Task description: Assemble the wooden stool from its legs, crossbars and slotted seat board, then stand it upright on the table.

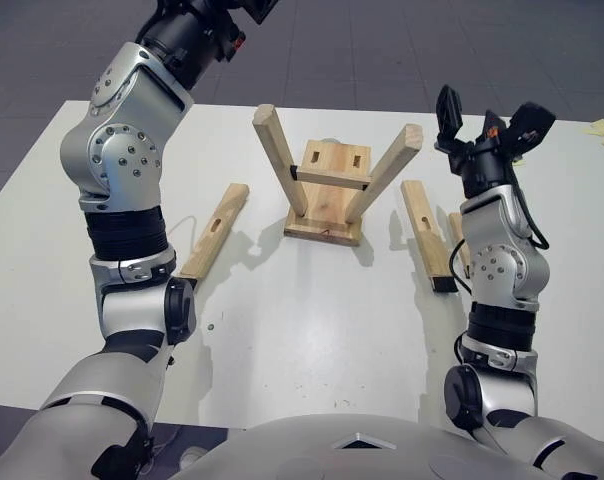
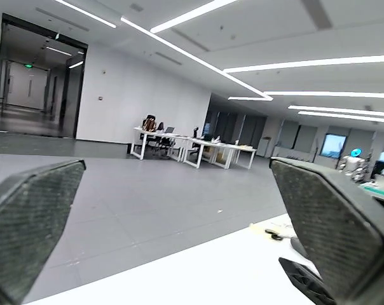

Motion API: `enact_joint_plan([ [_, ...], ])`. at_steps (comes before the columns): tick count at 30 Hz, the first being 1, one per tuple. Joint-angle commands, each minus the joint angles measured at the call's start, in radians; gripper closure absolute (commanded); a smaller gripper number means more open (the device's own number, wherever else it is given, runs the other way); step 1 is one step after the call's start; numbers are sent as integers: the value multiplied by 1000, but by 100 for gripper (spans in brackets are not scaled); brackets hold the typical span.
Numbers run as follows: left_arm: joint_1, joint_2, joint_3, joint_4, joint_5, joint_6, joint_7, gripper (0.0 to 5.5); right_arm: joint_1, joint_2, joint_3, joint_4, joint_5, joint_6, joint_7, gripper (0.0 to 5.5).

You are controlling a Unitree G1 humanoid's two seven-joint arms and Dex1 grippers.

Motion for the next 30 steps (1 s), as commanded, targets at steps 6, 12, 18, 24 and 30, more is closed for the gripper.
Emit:
enact_joint_plan([
  [6,202,-17,-292,140,191,11,-109,10,110,7,11,-4,-50,48,-6,12],
  [12,317,5,-394,241,311,-22,-162,10,193,23,42,-52,-76,82,-6,12],
  [18,220,-65,-213,136,136,0,-129,10,191,41,47,-57,-93,75,-7,12],
  [24,40,-88,6,19,-68,60,18,10,235,57,45,-94,-146,34,-25,12],
  [30,119,71,38,114,117,-42,70,10,303,117,41,-128,-233,-27,-107,12],
])
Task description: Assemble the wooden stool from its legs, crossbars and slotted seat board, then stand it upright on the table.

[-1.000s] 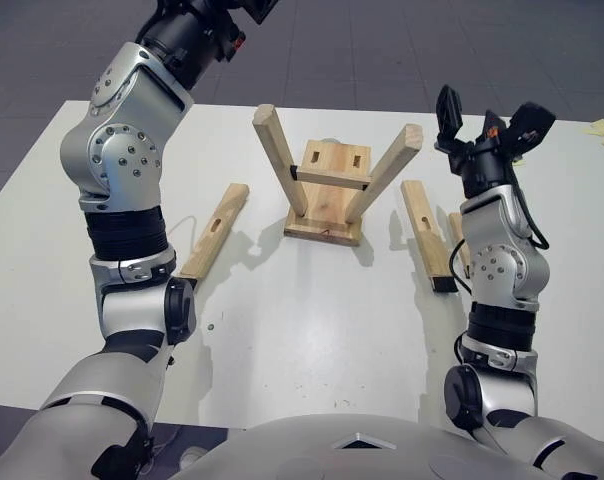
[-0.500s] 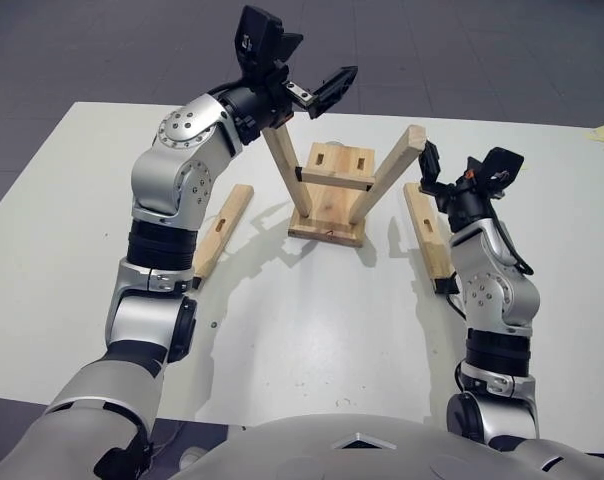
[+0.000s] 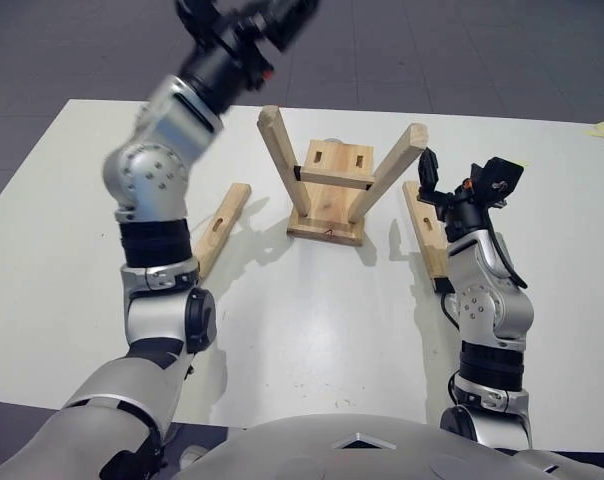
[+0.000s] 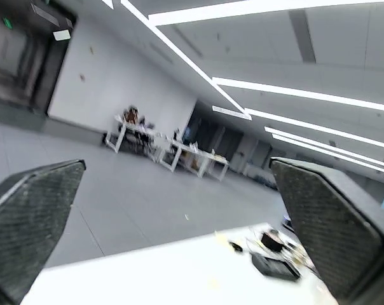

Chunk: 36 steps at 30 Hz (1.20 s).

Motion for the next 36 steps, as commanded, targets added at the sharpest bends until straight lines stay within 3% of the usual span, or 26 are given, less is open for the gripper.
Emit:
enact_joint_plan([
  [1,154,108,-48,99,217,-95,23,10,45,40,-2,-24,-58,-30,-58,12],
  [6,334,92,-111,125,364,-176,41,10,50,58,7,-21,-61,0,-58,12],
  [14,351,16,-150,80,373,-168,32,10,42,60,73,-42,-57,66,0,12],
  [25,510,60,-110,-30,527,-244,157,10,46,72,-133,-70,-88,20,-171,12],
  [32,477,52,-348,-254,459,-53,-54,10,-44,144,125,-128,44,218,-7,12],
  [36,449,108,-379,-347,430,19,-147,10,-42,122,111,-151,63,244,6,12],
])
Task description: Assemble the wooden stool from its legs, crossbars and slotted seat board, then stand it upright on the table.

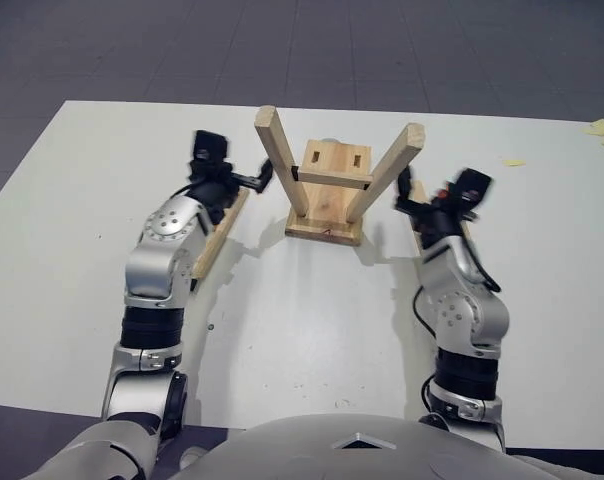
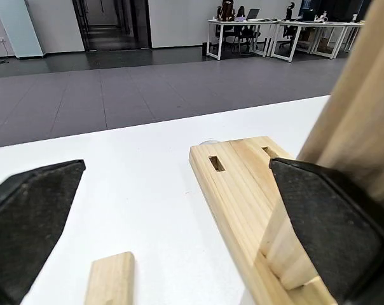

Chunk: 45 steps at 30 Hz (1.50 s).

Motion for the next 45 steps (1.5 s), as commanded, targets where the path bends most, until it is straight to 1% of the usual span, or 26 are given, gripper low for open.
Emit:
enact_joint_plan([
  [1,-52,32,-61,-92,-55,57,-128,10,-19,-3,13,-31,58,45,53,12],
  [4,-16,87,-33,-8,12,33,-119,10,-5,-36,-23,-31,53,51,54,12],
  [7,38,146,-33,77,95,-6,-103,10,17,-76,-64,-21,43,57,61,12],
  [10,46,149,-31,92,115,-20,-107,10,22,-107,-82,-4,25,59,69,12],
  [12,26,123,-23,95,104,-21,-103,10,11,-116,-92,9,15,49,66,12],
  [15,-11,93,6,112,99,-40,-73,10,-30,-86,-131,3,47,2,58,12],
  [17,-77,50,86,130,72,-64,-5,10,-73,-70,-172,-8,78,-52,52,12],
  [20,-215,-29,223,112,-43,-77,76,10,-167,-67,-236,-33,146,-92,28,12],
  [22,-307,-52,263,79,-109,-64,91,10,-250,-82,-254,-66,210,-85,24,12],
  [25,-418,-68,269,40,-198,-28,78,10,-368,-105,-249,-116,319,-53,28,12],
  [29,-522,-100,216,-44,-310,50,56,10,-555,-105,-220,-135,408,-31,-34,12],
  [31,-498,-108,170,-74,-328,76,35,10,-555,-95,-196,-123,421,-18,-42,12],
  [32,-464,-103,129,-82,-325,92,12,10,-520,-93,-170,-108,417,15,-49,12],
  [35,-268,-53,-95,-29,-207,118,-49,10,-250,-139,31,-22,334,199,-25,12],
  [36,-203,-43,-144,-2,-168,102,-58,10,-164,-145,69,-12,315,221,-17,12],
  [37,-155,-43,-165,19,-148,92,-55,10,-110,-140,80,-14,308,233,-21,12],
  [39,-90,-68,-152,32,-151,94,-41,10,-70,-136,87,-36,312,224,-2,12],
  [42,-55,-95,-166,-13,-156,106,-20,10,-87,-132,67,-37,311,195,13,12],
  [45,-73,-129,-165,-45,-170,112,-4,10,-106,-120,35,-36,314,163,14,12],
])
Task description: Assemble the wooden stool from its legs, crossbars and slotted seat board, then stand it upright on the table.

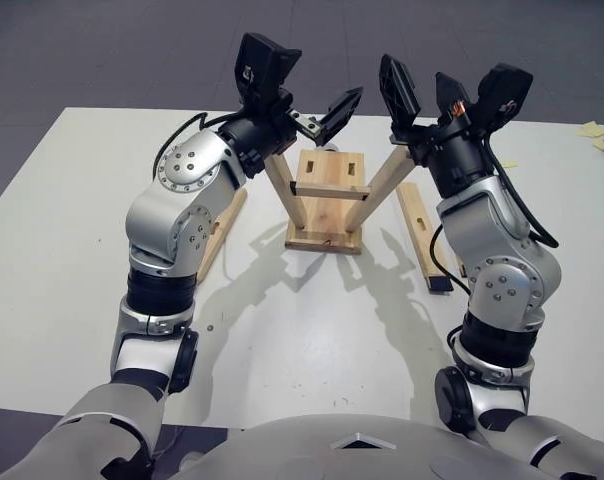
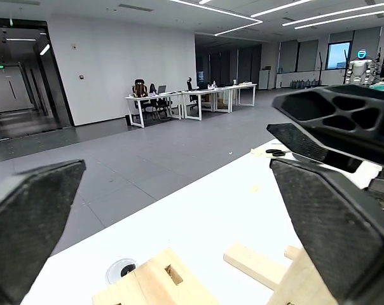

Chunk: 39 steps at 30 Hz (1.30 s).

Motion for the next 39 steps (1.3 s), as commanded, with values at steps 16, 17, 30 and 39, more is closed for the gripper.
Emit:
enact_joint_plan([
  [16,-257,-116,363,103,-199,-35,160,10,-98,16,-305,166,186,-170,-104,12],
  [17,-260,-90,389,133,-179,-53,171,10,-49,-42,-268,213,78,-151,-111,12],
  [30,-60,62,452,286,23,-143,234,10,228,-218,365,170,-248,-141,512,12],
  [39,-78,145,534,340,22,-182,222,10,253,-385,363,128,-275,-118,712,12],
])
